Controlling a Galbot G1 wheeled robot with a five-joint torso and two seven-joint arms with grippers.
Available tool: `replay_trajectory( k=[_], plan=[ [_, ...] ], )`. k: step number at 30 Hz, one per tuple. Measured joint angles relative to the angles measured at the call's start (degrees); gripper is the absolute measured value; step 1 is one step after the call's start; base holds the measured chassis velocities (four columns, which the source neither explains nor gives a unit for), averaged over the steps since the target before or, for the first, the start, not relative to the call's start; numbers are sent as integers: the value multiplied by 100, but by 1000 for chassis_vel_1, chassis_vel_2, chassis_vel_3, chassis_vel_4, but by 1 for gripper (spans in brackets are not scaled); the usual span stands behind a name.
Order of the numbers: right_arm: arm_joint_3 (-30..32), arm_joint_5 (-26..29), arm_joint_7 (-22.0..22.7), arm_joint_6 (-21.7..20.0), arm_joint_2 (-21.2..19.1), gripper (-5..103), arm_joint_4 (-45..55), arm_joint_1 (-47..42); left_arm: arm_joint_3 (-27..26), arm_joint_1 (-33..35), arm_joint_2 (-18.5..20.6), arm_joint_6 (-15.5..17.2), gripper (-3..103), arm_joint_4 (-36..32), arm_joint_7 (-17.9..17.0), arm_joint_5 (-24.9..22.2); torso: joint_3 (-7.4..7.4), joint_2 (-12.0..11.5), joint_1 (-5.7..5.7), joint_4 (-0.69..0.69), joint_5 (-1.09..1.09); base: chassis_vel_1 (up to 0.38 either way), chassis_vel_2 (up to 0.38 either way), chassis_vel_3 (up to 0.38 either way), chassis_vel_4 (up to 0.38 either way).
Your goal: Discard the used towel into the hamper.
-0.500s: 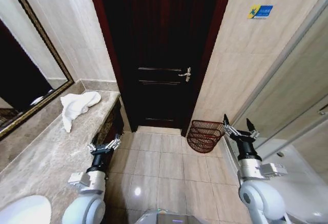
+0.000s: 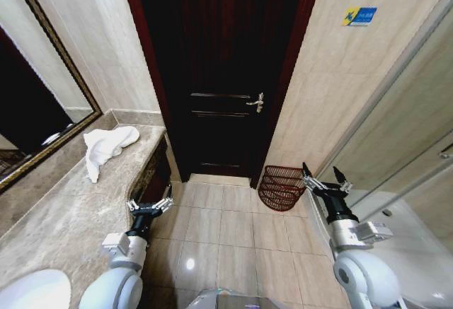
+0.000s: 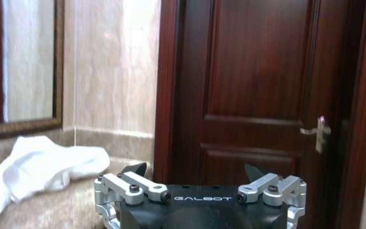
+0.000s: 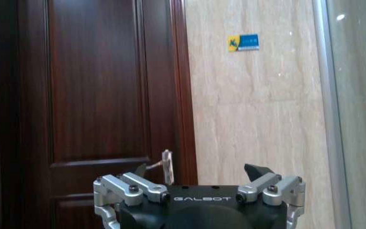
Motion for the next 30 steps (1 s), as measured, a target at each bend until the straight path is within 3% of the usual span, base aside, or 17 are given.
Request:
replay_trajectory(
  k=[4,7,10,19,30],
  plan=[
    [-21,-53,6,193,-42,100,-75,86,31,-21,-44,-598,100,136,-116,144,0,0,0,0,0,0,0,0,0],
    [-25,-94,9,281,-64,100,-111,127,67,-23,-63,-703,100,172,-193,144,0,0,0,0,0,0,0,0,0],
    [-25,-132,7,313,-93,100,-135,155,87,-31,-82,-738,96,194,-238,133,0,0,0,0,0,0,0,0,0],
    [5,-186,-143,370,-117,100,-181,165,93,-30,-97,-743,101,195,-245,132,0,0,0,0,0,0,0,0,0],
    [-3,-194,-225,424,-70,100,-145,127,130,-13,-119,-743,100,179,-238,139,0,0,0,0,0,0,0,0,0]
  ],
)
